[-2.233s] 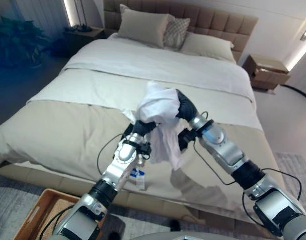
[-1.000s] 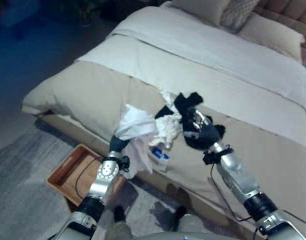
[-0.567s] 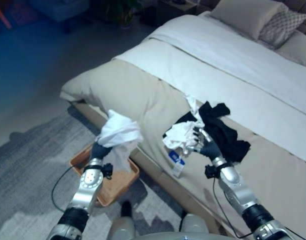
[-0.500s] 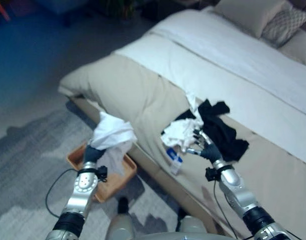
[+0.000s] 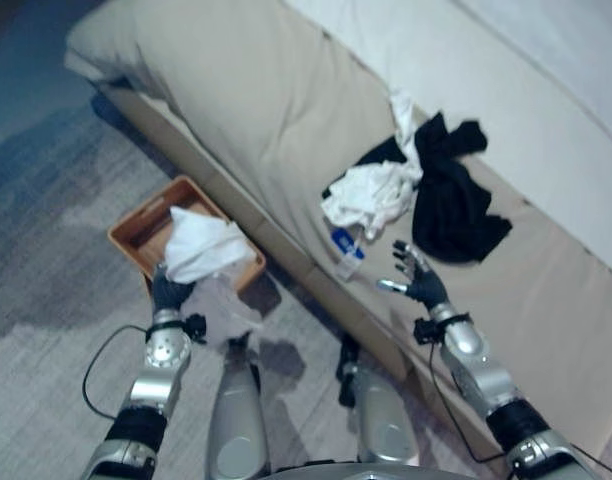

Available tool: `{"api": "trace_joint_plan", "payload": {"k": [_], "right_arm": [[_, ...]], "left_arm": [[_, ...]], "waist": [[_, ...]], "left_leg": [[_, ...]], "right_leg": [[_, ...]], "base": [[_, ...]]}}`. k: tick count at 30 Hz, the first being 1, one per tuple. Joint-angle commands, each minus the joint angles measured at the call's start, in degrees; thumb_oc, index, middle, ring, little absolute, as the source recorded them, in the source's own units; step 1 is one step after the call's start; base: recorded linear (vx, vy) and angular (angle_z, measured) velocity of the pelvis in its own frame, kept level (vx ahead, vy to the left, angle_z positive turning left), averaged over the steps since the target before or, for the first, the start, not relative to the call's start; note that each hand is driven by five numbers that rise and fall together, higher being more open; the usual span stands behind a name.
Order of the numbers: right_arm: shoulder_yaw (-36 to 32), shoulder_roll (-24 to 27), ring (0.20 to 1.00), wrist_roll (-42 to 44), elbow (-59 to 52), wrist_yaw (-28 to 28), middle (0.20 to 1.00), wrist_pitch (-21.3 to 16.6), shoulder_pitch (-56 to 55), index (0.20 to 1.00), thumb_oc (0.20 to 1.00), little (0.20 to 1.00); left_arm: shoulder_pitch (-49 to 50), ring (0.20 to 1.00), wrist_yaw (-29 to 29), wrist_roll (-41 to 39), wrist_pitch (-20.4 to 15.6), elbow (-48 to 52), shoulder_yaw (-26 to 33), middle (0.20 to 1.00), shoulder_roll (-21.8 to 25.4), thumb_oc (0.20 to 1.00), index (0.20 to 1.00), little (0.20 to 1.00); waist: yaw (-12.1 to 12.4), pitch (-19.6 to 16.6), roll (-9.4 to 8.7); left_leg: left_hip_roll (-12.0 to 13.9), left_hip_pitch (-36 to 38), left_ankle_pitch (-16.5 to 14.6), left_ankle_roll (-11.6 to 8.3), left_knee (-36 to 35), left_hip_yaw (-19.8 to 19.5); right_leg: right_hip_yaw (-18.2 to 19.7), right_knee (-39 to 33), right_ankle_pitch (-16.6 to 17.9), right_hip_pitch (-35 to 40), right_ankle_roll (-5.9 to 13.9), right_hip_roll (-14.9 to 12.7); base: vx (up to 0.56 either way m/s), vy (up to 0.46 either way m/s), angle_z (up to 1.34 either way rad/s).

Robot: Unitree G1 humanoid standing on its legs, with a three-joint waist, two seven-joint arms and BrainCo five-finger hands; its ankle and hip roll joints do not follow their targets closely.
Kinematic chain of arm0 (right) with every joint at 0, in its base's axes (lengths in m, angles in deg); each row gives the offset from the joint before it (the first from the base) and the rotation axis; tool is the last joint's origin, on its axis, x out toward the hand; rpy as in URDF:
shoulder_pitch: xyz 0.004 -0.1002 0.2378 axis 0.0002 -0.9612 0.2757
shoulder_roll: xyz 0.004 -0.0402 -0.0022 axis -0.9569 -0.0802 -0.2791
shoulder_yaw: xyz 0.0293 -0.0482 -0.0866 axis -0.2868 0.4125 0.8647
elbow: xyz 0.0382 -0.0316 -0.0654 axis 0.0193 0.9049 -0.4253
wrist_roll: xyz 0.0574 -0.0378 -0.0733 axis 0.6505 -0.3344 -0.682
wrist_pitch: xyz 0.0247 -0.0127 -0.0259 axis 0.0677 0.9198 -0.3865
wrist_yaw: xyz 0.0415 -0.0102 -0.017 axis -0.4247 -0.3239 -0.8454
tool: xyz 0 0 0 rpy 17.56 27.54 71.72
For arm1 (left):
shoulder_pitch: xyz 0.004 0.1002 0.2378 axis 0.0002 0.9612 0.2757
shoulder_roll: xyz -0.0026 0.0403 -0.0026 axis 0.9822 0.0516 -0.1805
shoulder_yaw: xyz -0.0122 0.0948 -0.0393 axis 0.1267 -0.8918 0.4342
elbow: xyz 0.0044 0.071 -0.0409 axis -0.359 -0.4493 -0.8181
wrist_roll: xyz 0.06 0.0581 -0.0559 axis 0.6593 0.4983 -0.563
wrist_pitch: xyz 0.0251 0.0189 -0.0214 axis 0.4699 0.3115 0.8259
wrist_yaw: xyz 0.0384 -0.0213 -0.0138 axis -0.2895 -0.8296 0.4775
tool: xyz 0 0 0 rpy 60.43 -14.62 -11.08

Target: Pick up clothes into the bucket

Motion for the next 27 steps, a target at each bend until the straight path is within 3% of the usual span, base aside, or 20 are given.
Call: {"api": "trace_joint_plan", "payload": {"k": [1, 7, 8, 15, 27], "right_arm": [[1.14, 0.65, 1.0, -0.85, -0.44, 2.35, 1.0, -4.28, 0.59, 1.0, 1.0, 1.0], [2.95, 1.76, 1.0, -2.62, 2.88, 2.9, 1.0, -4.28, 2.88, 1.0, 1.0, 1.0], [3.34, 1.62, 1.0, -2.7, 3.8, 3.0, 1.0, -4.17, 3.34, 1.0, 1.0, 1.0], [3.65, 2.09, 1.0, -4.54, 7.11, 4.76, 1.0, -3.73, 4.61, 1.0, 1.0, 1.0], [1.29, 5.71, 1.0, -2.28, -2.14, 5.31, 1.0, -6.4, 3.04, 1.0, 1.0, 1.0]], "left_arm": [[-3.29, 0.2, 4.81, 1.65, -4.73, 1.42, 1.96, 0.2, 2.81, 0.2, 0.2, 0.2], [-11.15, 0.2, 8.22, 0.27, -4.41, -0.19, 2.0, 0.2, 6.42, 0.2, 0.2, 0.2], [-12.48, 0.2, 8.44, -0.09, -4.45, -0.87, 1.76, 0.2, 6.94, 0.2, 0.2, 0.2], [-19.43, 0.2, 11.12, -0.71, -3.68, -1.68, 1.41, 0.2, 10.51, 0.2, 0.2, 0.2], [-28.03, 0.2, 14.12, -5.23, -5.56, -6.1, 2.65, 0.2, 17.54, 0.2, 0.2, 0.2]], "waist": [[-0.74, -3.31, -0.99], [-1.23, -1.9, -0.64], [-1.11, -2.1, -0.29], [-1.29, -1.4, -0.06], [-3.85, 0.21, -0.79]], "left_leg": [[2.8, -1.23, -5.16, 0.57, 5.78, 3.1], [2.26, -7.12, -5.43, 0.78, 8.18, 2.76], [2.66, -7.63, -7.22, 0.29, 8.79, 2.19], [2.51, -14.72, -7.73, 0.55, 12.0, 1.11], [3.26, -28.21, -7.91, 0.89, 16.27, -0.87]], "right_leg": [[0.84, 0.14, 7.31, -3.11, 2.12, -4.26], [0.63, 1.62, 7.91, -8.01, 2.29, -4.91], [0.85, 2.37, 6.62, -8.5, 2.95, -4.49], [0.4, 4.6, 6.05, -14.38, 2.81, -4.32], [1.74, 8.91, 5.39, -28.26, 2.35, -3.25]], "base": [[-0.04, 0.05, 0.03], [-0.01, 0.018, 0.04], [0.04, -0.003, 0.1], [0.0, -0.005, 0.02], [0.0, -0.001, 0.0]]}}
